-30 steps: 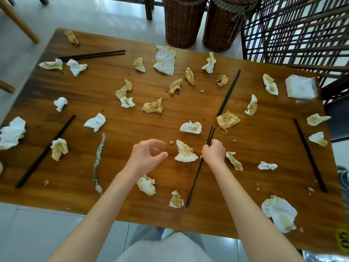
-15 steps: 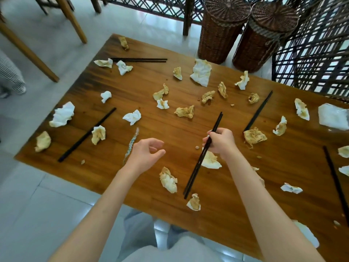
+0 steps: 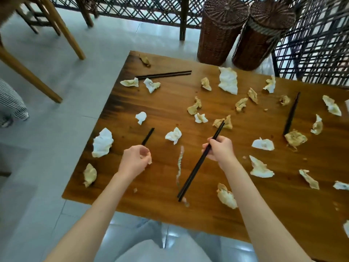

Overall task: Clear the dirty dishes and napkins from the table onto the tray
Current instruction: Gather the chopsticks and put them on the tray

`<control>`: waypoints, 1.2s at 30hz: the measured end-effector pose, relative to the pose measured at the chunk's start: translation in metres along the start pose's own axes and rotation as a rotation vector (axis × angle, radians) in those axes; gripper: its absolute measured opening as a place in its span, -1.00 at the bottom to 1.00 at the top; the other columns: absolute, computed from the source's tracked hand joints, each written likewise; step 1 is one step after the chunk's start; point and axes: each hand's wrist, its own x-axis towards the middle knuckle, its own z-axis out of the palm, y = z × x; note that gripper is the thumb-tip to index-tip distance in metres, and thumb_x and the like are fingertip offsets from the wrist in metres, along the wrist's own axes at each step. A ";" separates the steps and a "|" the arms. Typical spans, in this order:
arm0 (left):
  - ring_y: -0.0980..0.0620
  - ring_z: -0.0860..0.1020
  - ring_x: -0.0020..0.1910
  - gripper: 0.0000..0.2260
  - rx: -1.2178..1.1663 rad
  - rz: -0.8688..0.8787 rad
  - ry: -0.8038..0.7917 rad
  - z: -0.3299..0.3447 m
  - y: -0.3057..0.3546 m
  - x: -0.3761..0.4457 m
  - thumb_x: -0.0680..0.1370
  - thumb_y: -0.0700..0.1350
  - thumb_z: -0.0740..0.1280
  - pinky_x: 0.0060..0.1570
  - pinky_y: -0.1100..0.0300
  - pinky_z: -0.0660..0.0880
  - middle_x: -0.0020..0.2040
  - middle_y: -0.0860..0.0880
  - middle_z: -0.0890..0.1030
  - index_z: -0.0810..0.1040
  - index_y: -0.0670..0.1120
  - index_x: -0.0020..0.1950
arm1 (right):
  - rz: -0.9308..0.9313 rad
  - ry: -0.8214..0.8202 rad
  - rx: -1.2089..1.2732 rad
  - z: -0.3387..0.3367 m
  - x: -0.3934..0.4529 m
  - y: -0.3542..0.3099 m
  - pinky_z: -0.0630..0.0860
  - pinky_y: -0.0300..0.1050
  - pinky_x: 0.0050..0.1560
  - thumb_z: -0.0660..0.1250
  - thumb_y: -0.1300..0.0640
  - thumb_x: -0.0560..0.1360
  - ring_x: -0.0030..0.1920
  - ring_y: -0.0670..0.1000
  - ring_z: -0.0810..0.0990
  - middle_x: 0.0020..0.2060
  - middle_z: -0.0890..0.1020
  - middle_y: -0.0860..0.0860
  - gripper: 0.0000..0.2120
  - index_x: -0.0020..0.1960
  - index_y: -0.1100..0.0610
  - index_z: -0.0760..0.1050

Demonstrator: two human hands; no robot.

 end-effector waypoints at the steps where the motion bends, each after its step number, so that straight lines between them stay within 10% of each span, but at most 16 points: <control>1: 0.12 0.54 -0.07 -0.80 0.041 -0.015 -0.011 -0.005 -0.011 0.002 0.48 -0.05 0.41 -0.10 0.28 0.50 0.00 0.03 0.61 0.59 -0.03 0.09 | 0.008 0.016 0.013 0.009 -0.003 0.002 0.59 -0.11 -0.31 0.18 0.26 0.58 -0.26 0.05 0.59 -0.27 0.58 0.13 -0.91 0.04 0.20 0.45; 16: 0.03 0.53 -0.21 -0.84 0.334 -0.283 -0.154 -0.015 -0.062 0.004 0.48 -0.10 0.41 -0.28 0.23 0.47 -0.19 -0.03 0.52 0.43 -0.06 -0.14 | 0.070 0.156 0.076 0.040 -0.013 0.010 0.60 -0.11 -0.26 0.22 0.23 0.58 -0.19 0.06 0.64 -0.22 0.61 0.12 -0.94 -0.02 0.16 0.47; 36: 0.09 0.51 -0.18 -0.81 0.151 -0.136 -0.069 -0.026 -0.035 0.005 0.47 -0.11 0.43 -0.23 0.28 0.48 -0.13 -0.02 0.55 0.56 -0.11 0.04 | 0.090 0.030 0.114 0.061 -0.015 0.014 0.59 -0.14 -0.38 0.17 0.27 0.58 -0.22 0.10 0.66 -0.21 0.64 0.15 -0.91 -0.03 0.20 0.45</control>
